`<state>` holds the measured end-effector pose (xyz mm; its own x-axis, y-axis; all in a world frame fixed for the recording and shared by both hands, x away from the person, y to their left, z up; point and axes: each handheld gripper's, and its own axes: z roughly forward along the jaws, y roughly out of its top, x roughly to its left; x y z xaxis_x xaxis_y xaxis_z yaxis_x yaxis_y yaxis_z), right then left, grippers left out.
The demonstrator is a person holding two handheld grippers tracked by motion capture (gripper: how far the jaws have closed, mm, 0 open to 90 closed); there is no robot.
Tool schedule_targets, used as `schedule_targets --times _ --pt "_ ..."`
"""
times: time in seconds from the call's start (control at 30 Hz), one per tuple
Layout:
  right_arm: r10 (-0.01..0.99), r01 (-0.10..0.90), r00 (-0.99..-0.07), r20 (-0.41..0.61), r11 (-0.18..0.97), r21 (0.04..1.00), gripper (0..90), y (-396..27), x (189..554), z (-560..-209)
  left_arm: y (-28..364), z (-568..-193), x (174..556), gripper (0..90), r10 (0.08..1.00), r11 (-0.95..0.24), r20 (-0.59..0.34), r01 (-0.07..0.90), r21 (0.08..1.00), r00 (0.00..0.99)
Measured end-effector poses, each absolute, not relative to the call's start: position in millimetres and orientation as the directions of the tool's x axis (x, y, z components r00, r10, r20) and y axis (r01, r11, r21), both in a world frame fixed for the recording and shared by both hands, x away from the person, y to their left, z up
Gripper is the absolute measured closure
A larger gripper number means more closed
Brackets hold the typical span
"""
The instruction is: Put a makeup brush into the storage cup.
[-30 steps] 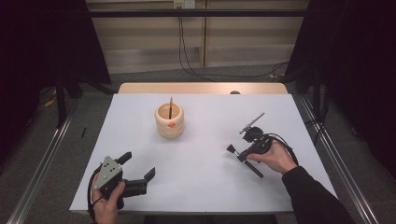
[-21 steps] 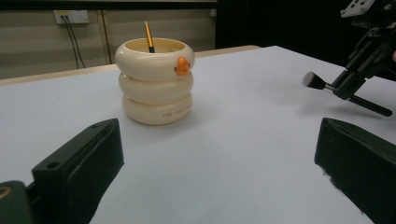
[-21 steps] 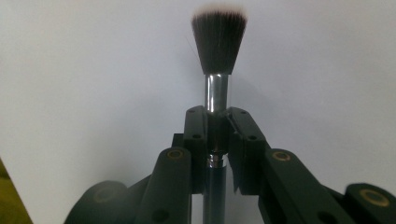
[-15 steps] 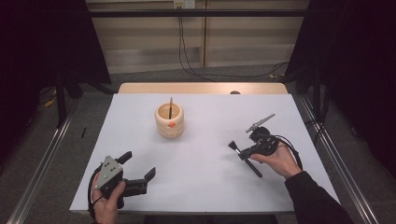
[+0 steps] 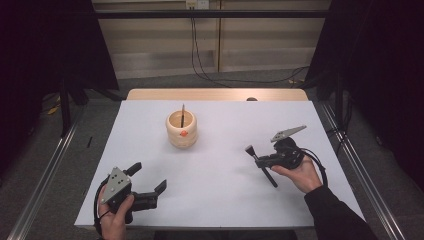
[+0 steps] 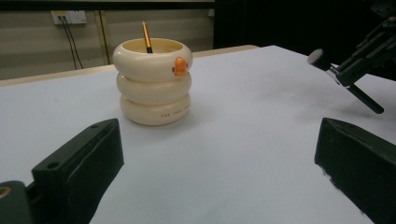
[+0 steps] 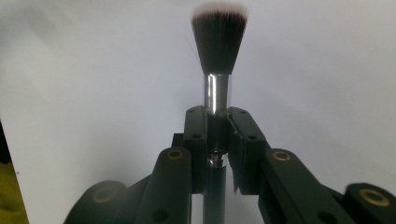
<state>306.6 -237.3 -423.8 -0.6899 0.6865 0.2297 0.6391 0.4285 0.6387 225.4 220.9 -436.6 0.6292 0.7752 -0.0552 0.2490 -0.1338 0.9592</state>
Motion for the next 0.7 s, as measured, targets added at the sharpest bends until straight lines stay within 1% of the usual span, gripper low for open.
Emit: schedule_targets --times 0.1,0.27,0.4,0.7 --pt "0.669 0.608 -0.707 0.229 0.41 0.68 78.3 -240.7 305.3 -419.5 219.9 -436.7 225.6 1.1 0.771 -0.136 -0.054 0.247 0.96 0.634" --pt "0.664 0.581 -0.711 0.231 0.37 0.725 78.3 -244.5 303.5 -416.6 219.4 -436.6 225.5 1.1 0.769 -0.14 -0.05 0.244 0.96 0.638" --pt "0.653 0.526 -0.726 0.213 0.329 0.784 78.3 -246.8 301.4 -414.7 220.2 -436.5 225.6 1.1 0.766 -0.137 -0.054 0.245 0.96 0.64" --pt "0.651 0.462 -0.726 0.22 0.226 0.858 78.2 -254.4 295.9 -406.3 219.3 -436.5 225.4 1.3 0.766 -0.142 -0.049 0.243 0.96 0.641"
